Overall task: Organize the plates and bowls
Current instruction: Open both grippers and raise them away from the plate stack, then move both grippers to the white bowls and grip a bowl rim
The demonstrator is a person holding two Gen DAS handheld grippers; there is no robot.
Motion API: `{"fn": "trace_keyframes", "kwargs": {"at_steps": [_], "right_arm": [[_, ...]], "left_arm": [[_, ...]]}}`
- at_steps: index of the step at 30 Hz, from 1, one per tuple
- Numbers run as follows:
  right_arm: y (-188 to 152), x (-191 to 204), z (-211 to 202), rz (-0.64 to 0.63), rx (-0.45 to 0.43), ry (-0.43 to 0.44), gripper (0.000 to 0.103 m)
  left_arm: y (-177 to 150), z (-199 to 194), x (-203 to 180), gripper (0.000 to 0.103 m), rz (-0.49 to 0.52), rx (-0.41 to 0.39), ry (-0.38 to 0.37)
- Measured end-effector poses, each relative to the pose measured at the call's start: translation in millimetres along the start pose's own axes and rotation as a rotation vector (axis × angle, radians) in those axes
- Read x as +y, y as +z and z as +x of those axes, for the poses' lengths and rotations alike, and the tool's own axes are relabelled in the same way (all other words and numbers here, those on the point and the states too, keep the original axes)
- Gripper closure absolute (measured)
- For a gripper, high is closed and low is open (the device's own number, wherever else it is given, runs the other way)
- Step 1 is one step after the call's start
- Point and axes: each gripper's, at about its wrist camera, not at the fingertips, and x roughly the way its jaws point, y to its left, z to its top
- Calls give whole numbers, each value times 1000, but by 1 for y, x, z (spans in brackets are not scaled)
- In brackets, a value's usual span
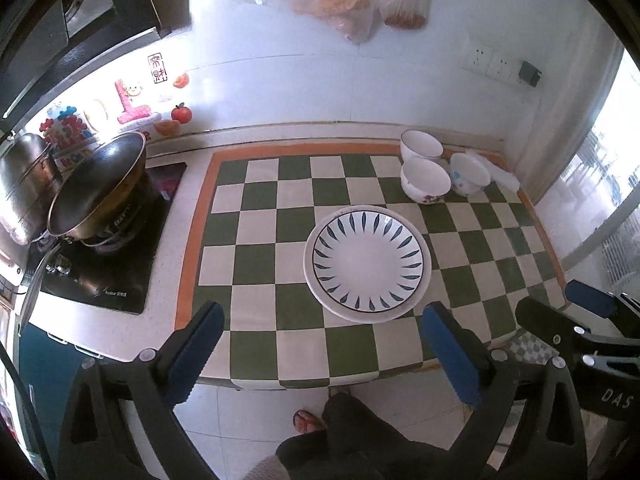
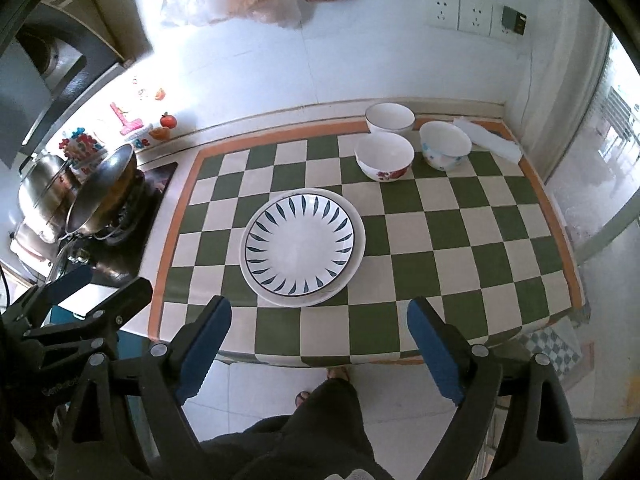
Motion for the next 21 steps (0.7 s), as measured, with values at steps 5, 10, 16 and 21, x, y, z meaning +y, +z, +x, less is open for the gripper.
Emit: {"fn": "trace_keyframes", "kwargs": {"at_steps": [5, 10, 16, 21], "right_arm": [[-1, -4, -3, -14, -9, 25, 10], [8, -26, 15, 6, 3, 79, 9], [40, -83, 50, 74, 24, 149, 8], [83, -148, 101, 135, 90, 173, 8]], "left_arm": [[1, 1, -4, 1, -18, 8, 18], [11, 13, -19, 1, -14, 29, 34], [50, 53, -59, 1, -8, 11, -32], [96, 122, -93, 0, -26, 62, -91]]}}
